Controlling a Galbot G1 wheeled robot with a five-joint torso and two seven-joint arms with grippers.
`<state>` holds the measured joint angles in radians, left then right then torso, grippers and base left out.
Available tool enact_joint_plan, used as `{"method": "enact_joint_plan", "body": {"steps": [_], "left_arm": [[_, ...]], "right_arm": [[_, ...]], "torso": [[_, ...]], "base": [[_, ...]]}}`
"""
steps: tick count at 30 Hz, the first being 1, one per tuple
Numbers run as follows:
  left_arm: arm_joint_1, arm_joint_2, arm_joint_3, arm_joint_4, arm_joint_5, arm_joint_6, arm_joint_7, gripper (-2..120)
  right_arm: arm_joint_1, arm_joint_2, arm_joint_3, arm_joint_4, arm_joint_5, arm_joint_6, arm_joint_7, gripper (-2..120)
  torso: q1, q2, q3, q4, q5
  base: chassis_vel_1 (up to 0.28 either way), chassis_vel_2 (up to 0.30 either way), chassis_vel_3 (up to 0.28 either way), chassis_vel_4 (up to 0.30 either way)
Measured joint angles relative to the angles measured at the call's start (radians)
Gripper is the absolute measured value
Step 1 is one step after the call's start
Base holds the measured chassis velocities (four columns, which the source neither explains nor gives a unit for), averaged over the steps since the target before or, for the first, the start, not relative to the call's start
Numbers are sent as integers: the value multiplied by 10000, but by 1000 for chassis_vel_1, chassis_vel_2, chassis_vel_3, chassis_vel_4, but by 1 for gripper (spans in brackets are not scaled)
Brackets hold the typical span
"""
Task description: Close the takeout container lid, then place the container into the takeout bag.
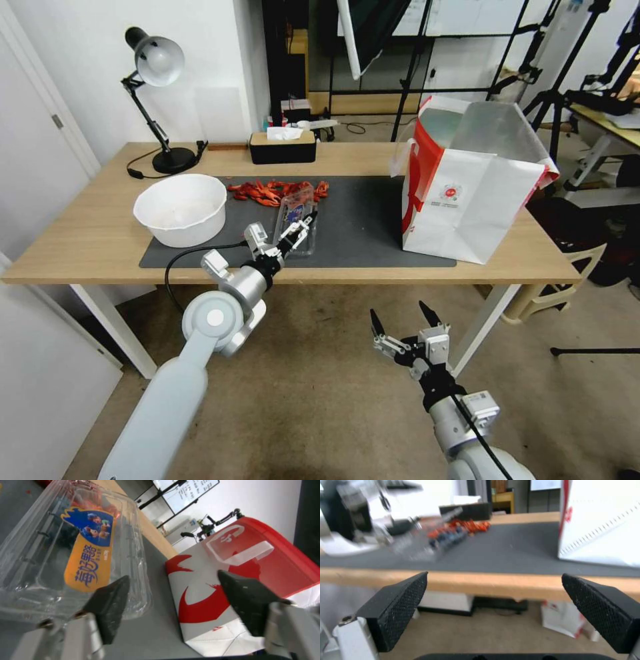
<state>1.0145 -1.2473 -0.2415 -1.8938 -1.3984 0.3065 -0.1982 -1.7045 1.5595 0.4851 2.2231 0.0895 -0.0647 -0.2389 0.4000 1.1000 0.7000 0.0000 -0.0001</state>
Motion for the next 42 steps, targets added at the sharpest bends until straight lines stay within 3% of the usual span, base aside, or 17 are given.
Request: {"method": "enact_joint_plan", "body": {"steps": [3, 8, 11, 18, 26, 35, 42], "left_arm": [[47, 41, 19, -6, 118, 183, -32, 50], [49, 61, 36, 43, 201, 307, -190, 37], [45, 63, 76, 159, 274, 413, -338, 22], [59, 51, 101, 312, 362, 408, -407, 0], [41, -3, 77, 500, 364, 267, -438, 0], [-25, -24, 62, 626, 364, 235, -470, 0], [-86, -66, 46, 737, 362, 219, -481, 0]], "right_arm": [[403, -187, 2, 269, 1266, -551, -60, 100], [916, -366, 9, 473, 3113, -1141, 95, 100], [1541, -567, -17, 607, 5285, -1657, 536, 100], [2476, -1038, -273, 275, 8089, -2045, 1495, 100], [4043, -1033, -791, -1205, 9886, -2334, 2335, 100], [5590, -849, -1293, -2366, 10426, -2617, 2983, 100], [7294, -875, -1828, -3643, 10936, -3354, 4210, 100]], "torso": [[0, 0, 1, -1, 1], [0, -1, 1, 0, 1], [0, -1, 1, 0, 0], [0, -1, 1, -1, 1], [0, -1, 2, -1, 2], [1, -1, 2, -1, 1], [1, -1, 0, 0, 1]], "base": [[0, 0, 0, 0], [0, 0, 0, 0], [0, 0, 0, 0], [0, 0, 0, 0], [0, 0, 0, 0], [0, 0, 0, 0], [0, 0, 0, 0]]}}
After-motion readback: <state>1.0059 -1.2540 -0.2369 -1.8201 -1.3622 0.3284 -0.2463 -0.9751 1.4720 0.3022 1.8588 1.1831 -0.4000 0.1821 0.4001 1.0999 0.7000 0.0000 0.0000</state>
